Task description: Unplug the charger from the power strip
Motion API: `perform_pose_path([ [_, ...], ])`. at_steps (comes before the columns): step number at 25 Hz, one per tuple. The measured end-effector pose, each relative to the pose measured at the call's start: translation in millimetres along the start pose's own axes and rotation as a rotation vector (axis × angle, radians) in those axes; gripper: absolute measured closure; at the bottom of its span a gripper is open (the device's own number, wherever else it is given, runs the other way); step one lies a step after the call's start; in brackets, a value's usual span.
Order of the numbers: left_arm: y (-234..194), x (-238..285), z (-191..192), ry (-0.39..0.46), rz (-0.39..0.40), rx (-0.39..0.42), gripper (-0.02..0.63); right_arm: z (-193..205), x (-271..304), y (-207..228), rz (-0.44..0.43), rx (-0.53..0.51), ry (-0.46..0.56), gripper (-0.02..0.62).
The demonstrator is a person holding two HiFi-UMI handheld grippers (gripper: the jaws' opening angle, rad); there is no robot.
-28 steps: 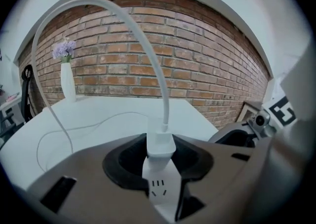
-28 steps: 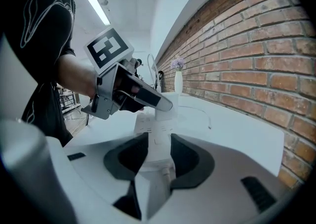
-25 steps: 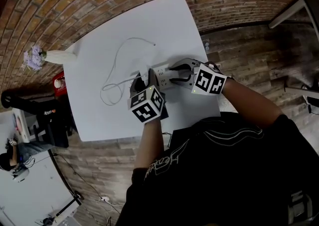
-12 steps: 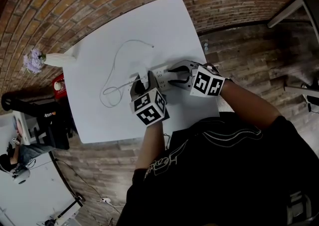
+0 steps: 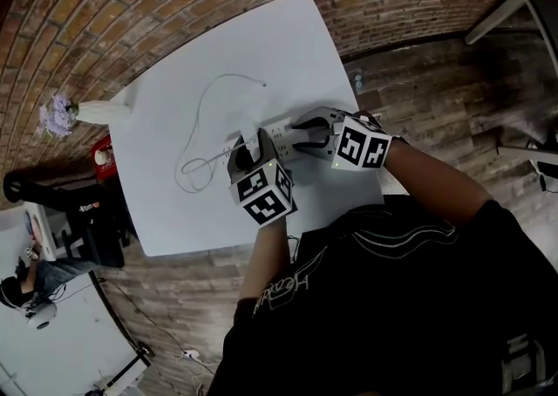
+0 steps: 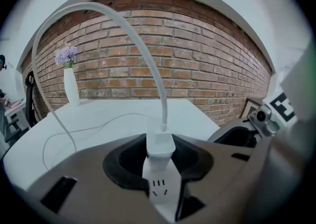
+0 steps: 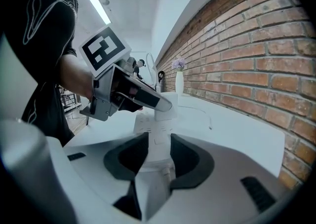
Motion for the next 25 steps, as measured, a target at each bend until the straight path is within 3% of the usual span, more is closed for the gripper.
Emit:
perform_pose_path([
  [8, -7.9, 2.2, 4.1, -0.03, 0.085, -0.154, 0.468, 0.0, 0.7, -0.5, 0.003, -0.005, -0.004, 0.472],
  [17, 0.9, -3.1, -1.4, 0.012, 0.013, -0.004, 0.469, 0.1, -0.8, -0.3, 0.003, 0.0, 0.0, 0.472],
  [25, -5.6, -0.8, 4.5, -0.029, 0.077, -0.152, 0.467, 1.2, -1.2, -1.0, -0.005, 0.002, -0.006, 0.472],
])
Point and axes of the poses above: the fingertips, and each gripper's own axes: x forward along the fingers, y to its right, z out of its underside, the point moved 2 cm from there along -x, backward along the fingers, and after that the axes turned 11 degrees about y, right-handed, at the moved point
